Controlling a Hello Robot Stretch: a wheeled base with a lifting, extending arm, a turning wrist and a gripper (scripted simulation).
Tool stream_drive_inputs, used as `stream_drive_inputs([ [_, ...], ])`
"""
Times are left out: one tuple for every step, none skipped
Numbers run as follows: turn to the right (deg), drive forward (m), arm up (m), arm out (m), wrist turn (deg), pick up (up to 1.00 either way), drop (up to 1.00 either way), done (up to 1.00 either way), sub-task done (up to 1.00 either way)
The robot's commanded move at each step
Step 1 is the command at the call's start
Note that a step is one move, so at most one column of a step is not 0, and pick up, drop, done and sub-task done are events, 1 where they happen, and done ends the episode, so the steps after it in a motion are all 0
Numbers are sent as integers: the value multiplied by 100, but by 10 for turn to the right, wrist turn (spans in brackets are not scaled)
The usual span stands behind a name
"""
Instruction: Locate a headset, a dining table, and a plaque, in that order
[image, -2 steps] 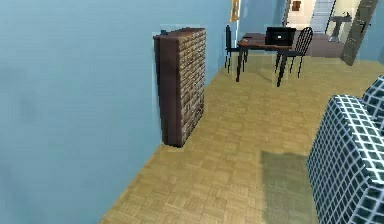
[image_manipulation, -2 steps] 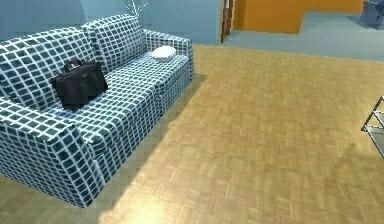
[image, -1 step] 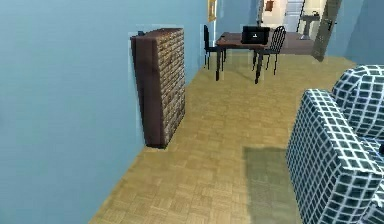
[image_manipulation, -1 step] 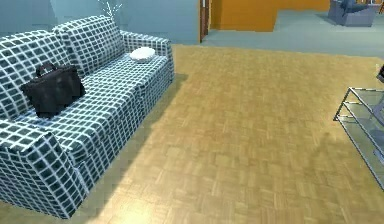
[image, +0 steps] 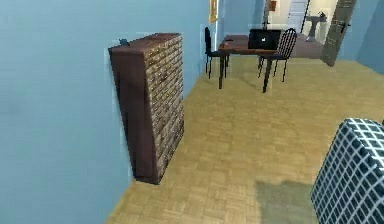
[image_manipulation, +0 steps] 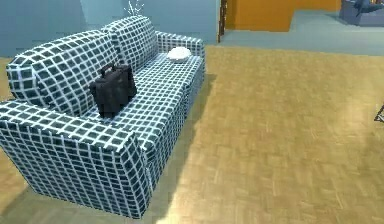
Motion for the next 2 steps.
stream_drive_inputs([
  [120, 0, 0, 0, 0, 0, 0, 0, 0],
  [0, 100, 0, 0, 0, 0, 0, 0, 0],
])
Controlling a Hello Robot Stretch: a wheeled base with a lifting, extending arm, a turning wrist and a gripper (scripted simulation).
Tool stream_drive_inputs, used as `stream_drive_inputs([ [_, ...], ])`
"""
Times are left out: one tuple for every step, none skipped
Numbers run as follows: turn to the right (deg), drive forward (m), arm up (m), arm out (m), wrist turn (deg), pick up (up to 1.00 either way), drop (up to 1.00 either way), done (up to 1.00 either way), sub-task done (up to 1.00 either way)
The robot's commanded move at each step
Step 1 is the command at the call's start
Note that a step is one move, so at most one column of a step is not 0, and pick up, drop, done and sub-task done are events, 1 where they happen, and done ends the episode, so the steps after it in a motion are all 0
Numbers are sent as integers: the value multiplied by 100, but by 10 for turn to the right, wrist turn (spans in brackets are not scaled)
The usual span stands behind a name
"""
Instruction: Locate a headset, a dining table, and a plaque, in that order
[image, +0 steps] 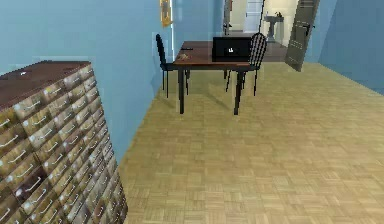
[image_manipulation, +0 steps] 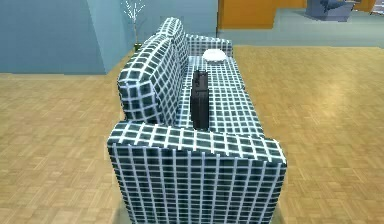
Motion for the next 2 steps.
stream_drive_inputs([
  [60, 0, 0, 0, 0, 0, 0, 0, 0],
  [0, 65, 0, 0, 0, 0, 0, 0, 0],
])
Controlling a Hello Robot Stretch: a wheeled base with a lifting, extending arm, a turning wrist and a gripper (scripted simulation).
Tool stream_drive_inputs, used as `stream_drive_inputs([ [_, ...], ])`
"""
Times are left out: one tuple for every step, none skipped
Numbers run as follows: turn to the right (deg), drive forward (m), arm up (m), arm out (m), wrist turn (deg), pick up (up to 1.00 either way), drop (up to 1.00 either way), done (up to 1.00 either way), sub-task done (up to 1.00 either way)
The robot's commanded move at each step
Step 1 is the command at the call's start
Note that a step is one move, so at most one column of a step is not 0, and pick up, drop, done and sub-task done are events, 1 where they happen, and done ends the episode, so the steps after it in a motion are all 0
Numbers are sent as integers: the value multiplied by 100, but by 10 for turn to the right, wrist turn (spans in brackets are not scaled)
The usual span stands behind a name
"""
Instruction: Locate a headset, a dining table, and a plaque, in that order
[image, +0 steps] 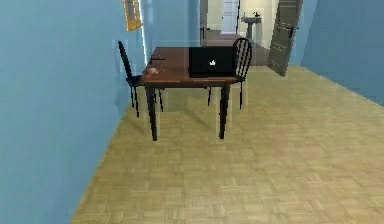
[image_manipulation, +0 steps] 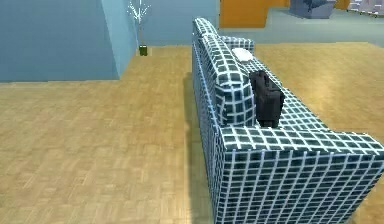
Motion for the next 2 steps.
stream_drive_inputs([
  [300, 0, 0, 0, 0, 0, 0, 0, 0],
  [0, 100, 0, 0, 0, 0, 0, 0, 0],
])
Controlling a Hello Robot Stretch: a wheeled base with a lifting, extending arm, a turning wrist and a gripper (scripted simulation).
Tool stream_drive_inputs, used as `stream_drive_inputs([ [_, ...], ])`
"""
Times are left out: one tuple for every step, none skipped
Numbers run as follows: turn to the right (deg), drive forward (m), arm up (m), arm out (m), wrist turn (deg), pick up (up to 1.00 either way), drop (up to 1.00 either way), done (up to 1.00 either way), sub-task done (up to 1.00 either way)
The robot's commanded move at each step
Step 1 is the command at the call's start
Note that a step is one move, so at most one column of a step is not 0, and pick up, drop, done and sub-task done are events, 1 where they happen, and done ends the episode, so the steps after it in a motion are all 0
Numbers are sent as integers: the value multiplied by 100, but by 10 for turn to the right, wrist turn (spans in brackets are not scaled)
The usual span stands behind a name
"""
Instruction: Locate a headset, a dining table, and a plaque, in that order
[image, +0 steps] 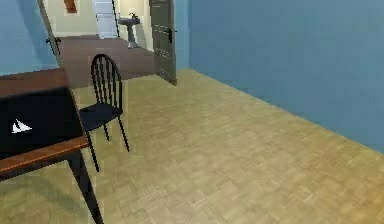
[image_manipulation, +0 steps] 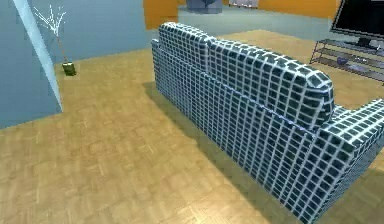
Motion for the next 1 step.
stream_drive_inputs([
  [0, 100, 0, 0, 0, 0, 0, 0, 0],
])
